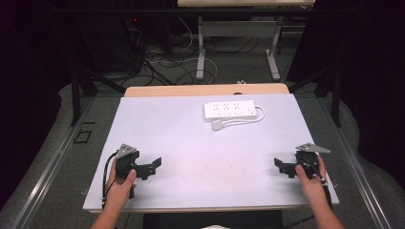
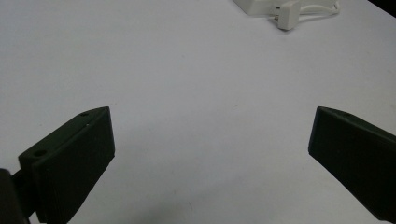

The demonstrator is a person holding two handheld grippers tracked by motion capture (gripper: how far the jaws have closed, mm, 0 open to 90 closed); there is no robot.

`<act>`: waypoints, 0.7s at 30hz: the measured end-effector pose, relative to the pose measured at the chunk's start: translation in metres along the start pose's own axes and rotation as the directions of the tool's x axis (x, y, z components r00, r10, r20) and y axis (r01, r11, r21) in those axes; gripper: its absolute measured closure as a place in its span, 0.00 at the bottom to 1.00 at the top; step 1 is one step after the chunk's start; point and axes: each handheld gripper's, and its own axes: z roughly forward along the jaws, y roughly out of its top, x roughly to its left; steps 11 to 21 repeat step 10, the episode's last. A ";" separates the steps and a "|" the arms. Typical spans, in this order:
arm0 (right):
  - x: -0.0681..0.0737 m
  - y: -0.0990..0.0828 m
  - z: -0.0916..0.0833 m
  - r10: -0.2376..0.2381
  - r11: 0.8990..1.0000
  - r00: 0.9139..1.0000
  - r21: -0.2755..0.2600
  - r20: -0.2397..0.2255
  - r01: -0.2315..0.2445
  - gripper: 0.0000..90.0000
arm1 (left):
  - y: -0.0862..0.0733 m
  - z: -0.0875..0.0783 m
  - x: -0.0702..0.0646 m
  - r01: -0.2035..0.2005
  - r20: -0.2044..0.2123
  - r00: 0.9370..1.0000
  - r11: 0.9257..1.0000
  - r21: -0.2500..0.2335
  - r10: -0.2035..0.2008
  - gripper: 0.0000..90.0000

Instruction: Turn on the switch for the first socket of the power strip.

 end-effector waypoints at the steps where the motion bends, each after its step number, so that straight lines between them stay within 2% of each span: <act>1: 0.000 0.000 0.000 0.000 1.000 1.000 0.001 0.002 0.000 0.00 | 0.000 0.000 0.000 0.000 0.000 1.000 1.000 -0.001 0.000 0.01; 4: 0.001 0.000 0.000 0.003 1.000 1.000 0.002 0.002 -0.003 0.00 | 0.000 0.001 0.000 0.001 -0.003 1.000 1.000 -0.012 -0.001 0.01; 5: 0.002 0.001 0.000 0.017 1.000 1.000 0.005 0.001 -0.017 0.00 | 0.000 0.001 0.000 0.001 -0.003 1.000 1.000 -0.011 -0.002 0.01; 21: 0.001 0.001 -0.001 0.011 1.000 1.000 0.008 0.000 -0.011 0.00 | 0.000 0.001 0.000 -0.001 -0.003 1.000 1.000 -0.009 0.001 0.01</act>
